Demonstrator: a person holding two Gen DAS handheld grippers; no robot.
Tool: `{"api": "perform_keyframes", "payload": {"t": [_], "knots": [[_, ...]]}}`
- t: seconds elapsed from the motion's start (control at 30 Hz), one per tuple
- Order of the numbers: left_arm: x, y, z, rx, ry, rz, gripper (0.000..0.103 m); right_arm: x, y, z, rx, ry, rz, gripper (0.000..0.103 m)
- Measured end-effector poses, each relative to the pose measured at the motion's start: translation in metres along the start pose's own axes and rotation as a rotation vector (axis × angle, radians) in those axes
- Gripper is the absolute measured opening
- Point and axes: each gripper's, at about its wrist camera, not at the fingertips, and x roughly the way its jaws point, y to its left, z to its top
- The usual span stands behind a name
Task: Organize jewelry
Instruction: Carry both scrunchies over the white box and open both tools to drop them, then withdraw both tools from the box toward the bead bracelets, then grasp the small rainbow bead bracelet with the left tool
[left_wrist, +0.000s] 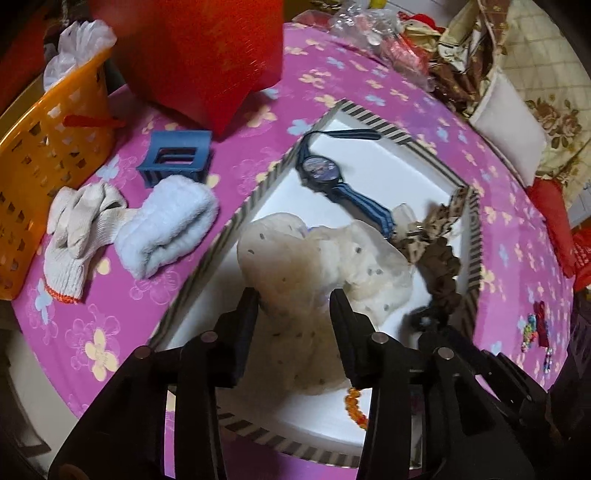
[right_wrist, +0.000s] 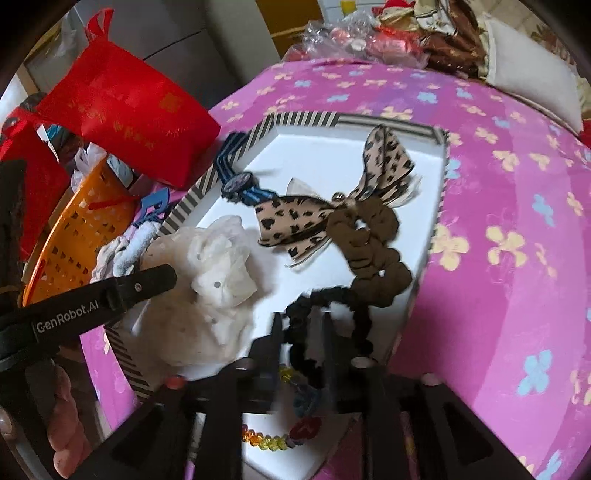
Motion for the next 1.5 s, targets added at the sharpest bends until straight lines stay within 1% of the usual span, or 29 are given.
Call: {"api": "perform_keyframes", "payload": {"t": [0.03, 0.07, 0.2, 0.3, 0.4, 0.53, 0.67, 0.73, 0.83, 1.03, 1.13, 1.2, 1.33, 1.5], "knots": [[-0.001, -0.002, 0.000, 0.005, -0.005, 0.001, 0.040, -0.006, -0.002, -0.001, 0.007, -0.025, -0.003, 0.053], [-0.004, -0.003, 0.000, 0.007, -0.017, -0.007, 0.040, -0.010, -0.002, -0.001, 0.010, -0.038, -0.009, 0.054], [-0.017, -0.008, 0.001, 0.010, -0.079, -0.090, 0.040, -0.027, -0.006, -0.002, 0.008, -0.072, -0.024, 0.054], [-0.027, -0.011, 0.000, 0.004, -0.134, -0.115, 0.041, -0.040, -0.010, -0.004, 0.015, -0.100, -0.033, 0.053], [-0.034, -0.016, -0.001, 0.001, -0.186, -0.116, 0.045, -0.055, -0.018, -0.010, 0.014, -0.131, -0.060, 0.054], [-0.042, -0.025, -0.004, 0.022, -0.235, -0.104, 0.045, -0.073, -0.035, -0.021, 0.017, -0.161, -0.106, 0.054], [-0.046, -0.042, -0.011, 0.062, -0.253, -0.109, 0.045, -0.091, -0.064, -0.037, 0.065, -0.177, -0.136, 0.054], [-0.046, -0.057, -0.016, 0.097, -0.261, -0.101, 0.045, -0.099, -0.081, -0.045, 0.099, -0.177, -0.147, 0.054], [-0.047, -0.077, -0.026, 0.151, -0.267, -0.095, 0.045, -0.112, -0.107, -0.058, 0.138, -0.186, -0.170, 0.054], [-0.043, -0.132, -0.058, 0.318, -0.280, -0.071, 0.045, -0.143, -0.156, -0.088, 0.183, -0.220, -0.234, 0.054], [-0.038, -0.153, -0.072, 0.375, -0.275, -0.072, 0.045, -0.159, -0.187, -0.105, 0.219, -0.234, -0.272, 0.054], [-0.033, -0.167, -0.081, 0.410, -0.256, -0.089, 0.046, -0.170, -0.208, -0.115, 0.248, -0.240, -0.296, 0.054], [-0.024, -0.189, -0.095, 0.440, -0.211, -0.130, 0.046, -0.191, -0.258, -0.136, 0.336, -0.255, -0.336, 0.054], [-0.004, -0.220, -0.113, 0.510, -0.130, -0.111, 0.046, -0.213, -0.312, -0.156, 0.431, -0.288, -0.363, 0.054]]}}
